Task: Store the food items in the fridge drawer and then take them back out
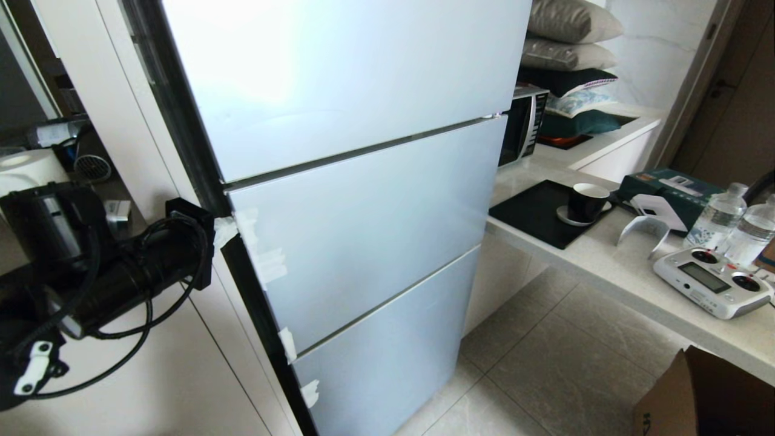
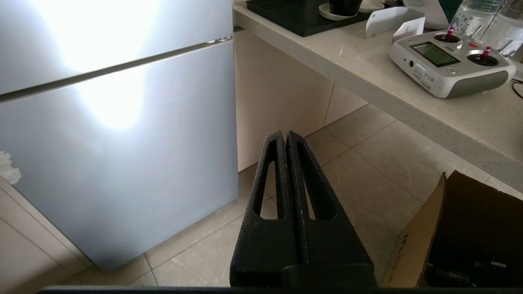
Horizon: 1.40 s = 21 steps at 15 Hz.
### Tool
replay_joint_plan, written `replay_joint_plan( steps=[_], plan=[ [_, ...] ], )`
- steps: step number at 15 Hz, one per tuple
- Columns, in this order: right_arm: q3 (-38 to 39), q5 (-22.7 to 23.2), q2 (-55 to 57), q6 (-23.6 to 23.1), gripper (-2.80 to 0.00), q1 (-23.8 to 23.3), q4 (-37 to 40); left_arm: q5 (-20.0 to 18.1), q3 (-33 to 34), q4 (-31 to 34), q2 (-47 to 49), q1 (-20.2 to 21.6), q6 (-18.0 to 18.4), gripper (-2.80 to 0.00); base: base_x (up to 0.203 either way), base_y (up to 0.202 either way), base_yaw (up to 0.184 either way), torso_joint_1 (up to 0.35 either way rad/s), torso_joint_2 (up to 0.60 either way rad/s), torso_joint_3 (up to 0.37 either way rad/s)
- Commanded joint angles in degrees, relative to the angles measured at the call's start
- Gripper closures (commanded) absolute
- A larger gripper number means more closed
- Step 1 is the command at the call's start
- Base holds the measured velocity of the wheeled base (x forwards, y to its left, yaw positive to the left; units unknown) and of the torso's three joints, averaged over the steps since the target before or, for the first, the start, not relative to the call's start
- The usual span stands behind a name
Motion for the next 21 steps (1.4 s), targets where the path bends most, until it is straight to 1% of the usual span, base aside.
replay_joint_plan(
  steps=[1,3,8,10,12,14,16,18,19,20,21],
  plan=[
    [0.04,0.04,-0.01,-0.03,0.00,0.02,0.01,-0.39,1.08,0.02,-1.08,-1.03,-0.26,0.00,0.000,0.000,0.000,0.000,0.00,0.000],
    [0.05,0.04,0.07,-0.03,0.00,0.02,0.01,-0.45,2.11,-0.04,-1.98,-1.34,-0.28,0.00,0.000,0.000,0.000,0.000,0.00,0.000],
    [-0.04,0.04,-0.01,-0.03,0.00,0.02,0.01,-0.13,5.81,-0.07,-5.76,-4.31,-0.16,0.00,0.000,0.000,0.000,0.000,0.00,0.000],
    [0.02,0.04,-0.01,-0.03,0.00,0.02,0.01,0.01,7.77,-0.07,-7.95,-6.66,-0.04,0.00,0.000,0.000,0.000,0.000,0.00,0.000],
    [-0.04,0.04,-0.01,-0.03,0.00,0.02,0.01,0.04,10.69,-0.07,-10.62,-10.78,2.36,0.00,0.000,0.000,0.000,0.000,0.00,0.000],
    [0.05,0.04,-0.01,-0.03,0.00,0.02,0.01,-0.07,14.21,0.02,-15.94,-14.50,4.24,0.00,0.000,0.000,0.000,0.000,0.00,0.000],
    [0.04,0.04,-0.01,-0.03,0.00,0.02,0.01,-0.36,18.13,0.54,-23.44,-18.03,5.03,0.00,0.000,0.000,0.000,0.000,0.00,0.000],
    [0.03,0.04,-0.01,-0.03,0.00,0.02,0.01,-0.59,22.90,1.54,-30.94,-22.43,6.54,0.00,0.000,0.000,0.000,0.000,0.00,0.000],
    [0.00,0.04,-0.01,-0.03,0.00,0.02,0.01,-0.57,25.01,2.74,-34.02,-23.74,7.60,0.00,0.000,0.000,0.000,0.000,0.00,0.000],
    [0.01,0.04,0.03,-0.03,0.00,0.02,0.01,-0.36,26.10,4.92,-35.76,-24.17,9.33,0.00,0.000,0.000,0.000,0.000,0.00,0.000],
    [-0.02,0.04,-0.01,-0.03,0.00,0.02,0.01,0.12,25.64,6.06,-35.85,-23.79,10.38,0.00,0.000,0.000,0.000,0.000,0.00,0.000]
  ],
)
